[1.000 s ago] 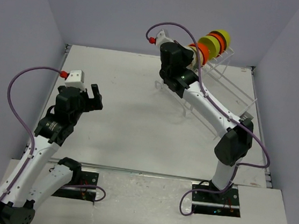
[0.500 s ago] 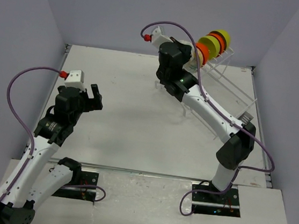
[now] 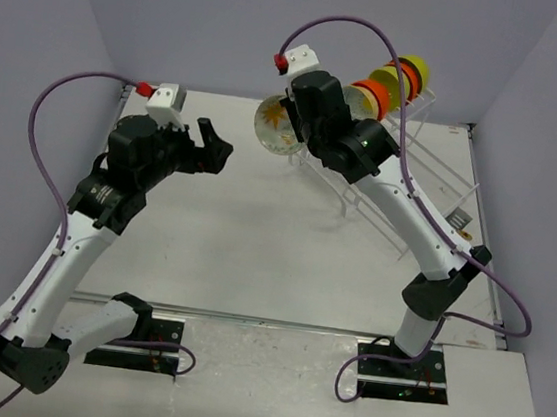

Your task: Unload the bowls from the dish rack

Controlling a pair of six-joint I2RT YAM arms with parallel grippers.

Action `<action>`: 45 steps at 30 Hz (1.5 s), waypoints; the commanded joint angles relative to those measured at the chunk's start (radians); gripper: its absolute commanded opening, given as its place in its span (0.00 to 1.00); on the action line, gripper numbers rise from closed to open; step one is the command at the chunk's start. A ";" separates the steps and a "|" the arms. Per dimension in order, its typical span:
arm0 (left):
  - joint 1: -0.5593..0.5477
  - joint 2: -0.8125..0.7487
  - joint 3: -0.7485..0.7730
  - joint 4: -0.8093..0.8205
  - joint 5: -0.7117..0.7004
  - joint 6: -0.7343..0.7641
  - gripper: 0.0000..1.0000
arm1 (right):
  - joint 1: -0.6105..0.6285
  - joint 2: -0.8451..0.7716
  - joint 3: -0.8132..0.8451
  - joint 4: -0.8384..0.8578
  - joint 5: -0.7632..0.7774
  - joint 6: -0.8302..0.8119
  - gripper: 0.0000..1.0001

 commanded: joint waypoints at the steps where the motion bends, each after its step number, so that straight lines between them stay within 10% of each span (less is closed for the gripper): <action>1: -0.093 0.117 0.150 0.060 0.023 -0.026 1.00 | 0.009 0.009 -0.028 -0.145 -0.195 0.293 0.00; 17: -0.230 0.394 0.379 -0.153 -0.304 0.054 0.76 | -0.019 -0.026 -0.115 -0.102 -0.365 0.375 0.00; 24: -0.230 0.415 0.350 -0.152 -0.224 0.075 0.47 | -0.034 -0.086 -0.207 -0.019 -0.477 0.366 0.00; 32: -0.230 0.435 0.328 -0.144 -0.167 0.085 0.62 | -0.080 -0.129 -0.264 0.044 -0.560 0.389 0.00; 37: -0.230 0.452 0.318 -0.137 -0.166 0.089 0.00 | -0.089 -0.153 -0.285 0.082 -0.612 0.398 0.00; 42: -0.230 0.455 0.308 -0.104 -0.175 0.062 0.00 | -0.111 -0.166 -0.330 0.117 -0.657 0.418 0.00; 43: -0.228 0.455 0.307 -0.101 -0.216 0.053 0.00 | -0.120 -0.167 -0.337 0.127 -0.669 0.424 0.13; 45: -0.208 0.469 0.308 -0.104 -0.273 0.020 0.00 | -0.158 -0.182 -0.371 0.127 -0.677 0.448 0.82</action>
